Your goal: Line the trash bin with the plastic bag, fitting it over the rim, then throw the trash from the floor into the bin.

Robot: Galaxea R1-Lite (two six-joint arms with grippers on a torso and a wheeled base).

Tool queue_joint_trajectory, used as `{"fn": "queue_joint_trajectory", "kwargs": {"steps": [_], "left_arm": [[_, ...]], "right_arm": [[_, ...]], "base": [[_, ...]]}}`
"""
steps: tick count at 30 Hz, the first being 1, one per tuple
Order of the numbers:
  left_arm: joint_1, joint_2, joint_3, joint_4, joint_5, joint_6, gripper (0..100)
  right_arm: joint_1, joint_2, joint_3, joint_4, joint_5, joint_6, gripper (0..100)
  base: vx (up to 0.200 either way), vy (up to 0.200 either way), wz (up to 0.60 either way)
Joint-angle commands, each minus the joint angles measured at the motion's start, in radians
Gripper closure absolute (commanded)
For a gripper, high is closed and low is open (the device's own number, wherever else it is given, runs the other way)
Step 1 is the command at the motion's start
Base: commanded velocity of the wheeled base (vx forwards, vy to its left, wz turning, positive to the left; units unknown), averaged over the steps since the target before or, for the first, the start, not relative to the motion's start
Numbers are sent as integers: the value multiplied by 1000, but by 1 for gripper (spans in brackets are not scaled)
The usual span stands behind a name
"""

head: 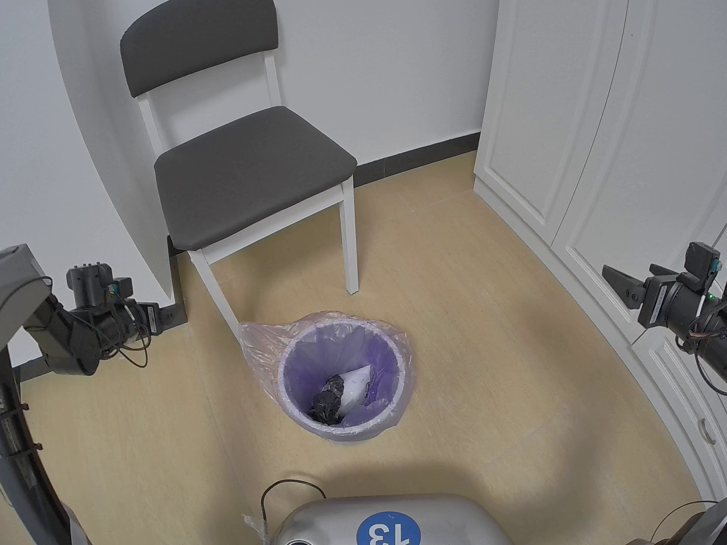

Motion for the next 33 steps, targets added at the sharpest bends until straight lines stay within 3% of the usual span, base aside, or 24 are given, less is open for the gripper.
{"fn": "queue_joint_trajectory", "kwargs": {"steps": [1, 3, 5, 9, 15, 18, 22, 25, 27, 33], "left_arm": [[16, -506, 219, -59, -68, -100, 0], [16, -606, 230, -31, -70, -134, 0], [22, -783, 231, 81, -70, -172, 0], [22, -1047, 233, 335, -67, -181, 0], [11, -1379, 208, 688, -76, -183, 0], [2, -1495, 188, 841, -91, -183, 0], [-61, -1632, 153, 1030, -91, -183, 0], [-90, -1672, 148, 1079, -90, -183, 0], [-161, -1830, 147, 1240, -70, -183, 0], [-196, -2047, 168, 1466, -27, -169, 0]], "right_arm": [[31, -134, -83, -5, -117, 48, 0], [26, -178, -92, -5, -151, 51, 0], [24, -295, -80, 5, -220, 39, 0], [15, -538, -29, 105, -233, -50, 0], [-3, -927, -104, 541, -226, -157, 0], [-5, -1048, -199, 748, -227, -168, 0], [-14, -1152, -295, 953, -227, -168, 0], [-19, -1172, -313, 992, -227, -168, 0], [-26, -1213, -371, 1093, -227, -165, 0], [-40, -1213, -422, 1125, -224, -157, 0]], "base": [[0, 0, 0], [0, 0, 0], [0, 0, 0], [0, 0, 0], [0, 0, 0], [0, 0, 0], [0, 0, 0], [0, 0, 0], [0, 0, 0], [0, 0, 0]]}}
